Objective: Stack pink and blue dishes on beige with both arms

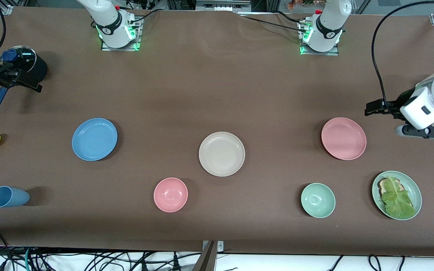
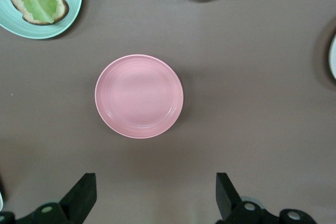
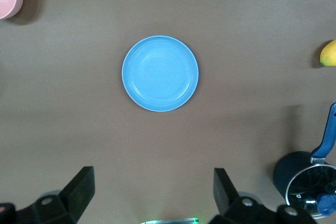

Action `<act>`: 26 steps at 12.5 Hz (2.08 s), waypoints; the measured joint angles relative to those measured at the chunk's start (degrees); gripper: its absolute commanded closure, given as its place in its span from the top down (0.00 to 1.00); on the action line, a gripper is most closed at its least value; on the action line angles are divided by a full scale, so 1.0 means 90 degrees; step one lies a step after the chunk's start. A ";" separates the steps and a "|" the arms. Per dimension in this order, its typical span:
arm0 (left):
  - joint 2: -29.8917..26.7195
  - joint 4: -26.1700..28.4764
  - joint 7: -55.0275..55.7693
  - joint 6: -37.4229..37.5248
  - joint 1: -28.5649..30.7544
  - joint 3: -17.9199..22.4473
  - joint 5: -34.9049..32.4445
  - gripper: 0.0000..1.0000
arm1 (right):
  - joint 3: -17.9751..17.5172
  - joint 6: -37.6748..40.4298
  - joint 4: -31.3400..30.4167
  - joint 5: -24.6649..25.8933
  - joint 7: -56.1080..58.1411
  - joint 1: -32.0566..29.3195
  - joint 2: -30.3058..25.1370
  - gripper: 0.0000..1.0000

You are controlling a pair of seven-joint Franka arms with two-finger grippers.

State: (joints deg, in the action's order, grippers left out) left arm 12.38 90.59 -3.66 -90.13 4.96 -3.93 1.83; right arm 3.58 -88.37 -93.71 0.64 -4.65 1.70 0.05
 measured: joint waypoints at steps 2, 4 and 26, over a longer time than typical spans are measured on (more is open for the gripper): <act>0.0201 0.0000 -0.0010 -0.0003 0.0266 0.0003 0.0000 1.00 | 0.0001 0.0000 0.0000 0.0000 0.0000 0.0000 0.0000 1.00; 0.0361 0.0002 -0.0053 -0.0048 0.0548 0.0007 0.0004 1.00 | 0.0002 0.0000 0.0000 0.0000 0.0000 -0.0001 0.0000 1.00; 0.2185 0.1614 -0.2962 -0.4374 0.2150 -0.0086 0.2618 0.99 | 0.0005 0.0000 0.0000 0.0000 0.0000 -0.0001 0.0000 1.00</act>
State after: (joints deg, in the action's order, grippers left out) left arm 32.05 105.11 -30.31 -129.50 24.31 -4.70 25.39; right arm 3.63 -88.37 -93.71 0.63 -4.65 1.69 0.05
